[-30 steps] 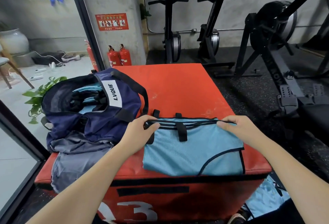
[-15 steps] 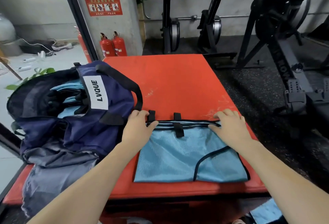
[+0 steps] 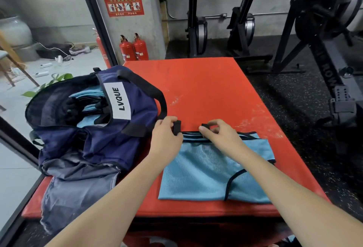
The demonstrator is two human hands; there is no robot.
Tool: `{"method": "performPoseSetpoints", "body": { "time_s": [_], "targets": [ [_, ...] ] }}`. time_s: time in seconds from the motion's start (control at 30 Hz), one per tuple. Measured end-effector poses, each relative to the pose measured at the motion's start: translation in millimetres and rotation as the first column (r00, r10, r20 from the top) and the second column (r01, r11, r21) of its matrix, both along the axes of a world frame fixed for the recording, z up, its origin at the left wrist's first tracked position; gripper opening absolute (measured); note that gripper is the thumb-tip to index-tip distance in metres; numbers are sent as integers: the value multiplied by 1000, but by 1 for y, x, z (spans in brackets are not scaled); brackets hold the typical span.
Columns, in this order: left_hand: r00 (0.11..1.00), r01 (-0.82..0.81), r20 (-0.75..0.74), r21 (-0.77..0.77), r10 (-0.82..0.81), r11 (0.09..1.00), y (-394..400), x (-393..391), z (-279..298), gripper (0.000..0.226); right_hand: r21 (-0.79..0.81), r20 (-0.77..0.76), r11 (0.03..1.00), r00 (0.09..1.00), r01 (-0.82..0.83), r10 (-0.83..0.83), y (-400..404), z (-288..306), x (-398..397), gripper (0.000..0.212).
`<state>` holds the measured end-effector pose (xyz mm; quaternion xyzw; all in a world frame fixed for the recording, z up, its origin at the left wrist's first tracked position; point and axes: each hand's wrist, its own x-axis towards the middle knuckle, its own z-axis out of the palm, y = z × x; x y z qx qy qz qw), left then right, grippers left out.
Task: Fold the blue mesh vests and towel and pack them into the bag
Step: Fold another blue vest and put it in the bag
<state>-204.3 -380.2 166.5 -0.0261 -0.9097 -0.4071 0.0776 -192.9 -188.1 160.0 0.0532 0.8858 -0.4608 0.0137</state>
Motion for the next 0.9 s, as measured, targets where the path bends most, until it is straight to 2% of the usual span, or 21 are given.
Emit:
{"method": "performPoseSetpoints", "body": {
  "time_s": [0.1,0.17,0.27,0.33,0.43,0.6,0.67,0.83,0.9],
  "targets": [
    [1000,-15,-13,169,17,986,5,-8,7,49,-256,23,967,1000,2,4,6,6,-7,66],
    [1000,-14,-11,241,17,971,8,-16,6,51,-292,32,955,998,-43,55,12,6,-9,69],
    [1000,21,-5,189,-20,982,11,-25,-3,49,-142,11,978,988,-151,154,20,0,-7,67],
    [999,33,-15,99,-31,995,10,-30,-12,39,43,-11,975,975,-220,221,27,-6,-7,66],
    [999,-9,-41,-12,9,1000,7,-37,-24,18,287,11,914,955,-288,298,39,-14,-8,63],
    [993,-118,-45,-165,112,979,-1,-40,-32,8,567,-99,810,963,-152,251,66,-16,-13,20],
    [991,-126,-81,-251,109,960,-2,-38,-34,13,563,-108,821,976,-96,189,75,-13,-12,13],
    [963,-88,-268,-280,11,956,13,-19,-21,11,404,-89,910,986,-92,139,89,-12,-11,13],
    [965,-22,-256,-314,-63,949,24,-7,-15,9,354,-68,927,985,-126,159,95,-6,-9,16]
  ]
}}
